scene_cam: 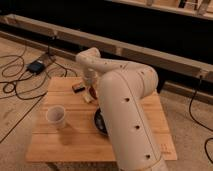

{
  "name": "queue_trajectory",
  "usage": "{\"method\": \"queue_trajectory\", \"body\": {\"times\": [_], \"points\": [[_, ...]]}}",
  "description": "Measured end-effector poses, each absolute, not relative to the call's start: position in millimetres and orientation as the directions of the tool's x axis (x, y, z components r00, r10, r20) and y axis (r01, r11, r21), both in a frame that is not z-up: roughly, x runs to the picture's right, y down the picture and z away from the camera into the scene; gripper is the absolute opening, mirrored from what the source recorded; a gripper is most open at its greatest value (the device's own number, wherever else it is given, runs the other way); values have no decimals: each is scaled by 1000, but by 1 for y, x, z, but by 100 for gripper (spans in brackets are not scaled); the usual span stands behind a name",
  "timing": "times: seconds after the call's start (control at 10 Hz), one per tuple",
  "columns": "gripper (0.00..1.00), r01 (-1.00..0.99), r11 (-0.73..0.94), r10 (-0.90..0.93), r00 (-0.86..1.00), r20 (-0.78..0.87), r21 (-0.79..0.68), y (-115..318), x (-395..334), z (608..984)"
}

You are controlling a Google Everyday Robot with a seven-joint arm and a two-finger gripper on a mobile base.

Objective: Place the pepper on the white sponge

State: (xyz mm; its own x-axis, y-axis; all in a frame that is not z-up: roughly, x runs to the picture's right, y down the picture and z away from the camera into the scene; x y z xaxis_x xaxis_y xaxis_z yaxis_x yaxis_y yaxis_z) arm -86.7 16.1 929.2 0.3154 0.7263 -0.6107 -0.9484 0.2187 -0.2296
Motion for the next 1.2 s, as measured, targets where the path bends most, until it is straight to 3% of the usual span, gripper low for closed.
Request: {"method": "queue_trajectory", "body": {"times": [1.2], "points": [[80, -945, 223, 715, 325, -620, -238, 21, -89, 928]]}}
